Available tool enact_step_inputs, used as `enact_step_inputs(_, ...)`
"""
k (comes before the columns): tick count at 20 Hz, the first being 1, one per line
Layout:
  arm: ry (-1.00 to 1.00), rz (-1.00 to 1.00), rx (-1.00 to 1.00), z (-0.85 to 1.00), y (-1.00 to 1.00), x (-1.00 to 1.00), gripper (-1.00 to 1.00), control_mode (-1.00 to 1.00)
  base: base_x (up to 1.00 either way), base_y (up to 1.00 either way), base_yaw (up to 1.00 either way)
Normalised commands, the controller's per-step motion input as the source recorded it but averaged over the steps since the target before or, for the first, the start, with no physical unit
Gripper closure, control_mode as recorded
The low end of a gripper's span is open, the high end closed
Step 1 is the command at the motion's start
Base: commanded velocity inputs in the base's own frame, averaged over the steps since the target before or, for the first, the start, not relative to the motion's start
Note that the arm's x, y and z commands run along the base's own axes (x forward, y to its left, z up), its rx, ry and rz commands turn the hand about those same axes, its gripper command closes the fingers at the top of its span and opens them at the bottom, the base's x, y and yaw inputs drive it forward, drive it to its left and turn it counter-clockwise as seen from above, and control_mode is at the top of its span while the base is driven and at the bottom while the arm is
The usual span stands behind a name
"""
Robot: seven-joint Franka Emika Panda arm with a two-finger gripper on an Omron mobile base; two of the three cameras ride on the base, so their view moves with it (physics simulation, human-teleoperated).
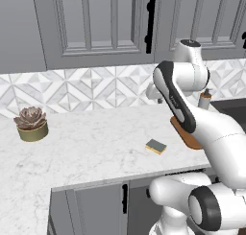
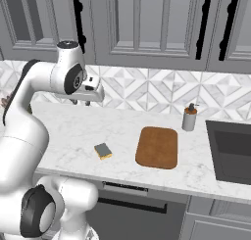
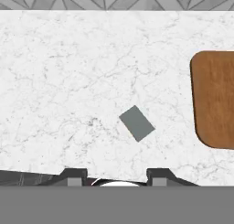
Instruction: Pick up the sponge from the counter and clean the cutting board by briefly scrubbing or pressing down on the cutting board. Once finished, release the sponge.
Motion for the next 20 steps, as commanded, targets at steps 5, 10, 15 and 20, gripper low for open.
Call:
enact_step_inputs(5, 0.02, 0.02, 0.00, -0.31, 0.00, 0.00, -1.00, -1.00, 0.00, 0.00, 0.00)
enact_step_inputs(10, 0.06, 0.12, 0.00, -0.98, -0.08, 0.00, -1.00, -1.00, 0.00, 0.00, 0.00)
enact_step_inputs(15, 0.00, 0.19, 0.00, -0.78, -0.01, 0.00, -1.00, -1.00, 0.00, 0.00, 0.00)
enact_step_inputs(20, 0.00, 0.11, -0.08, -0.51, -0.17, 0.00, -1.00, -1.00, 0.00, 0.00, 0.00)
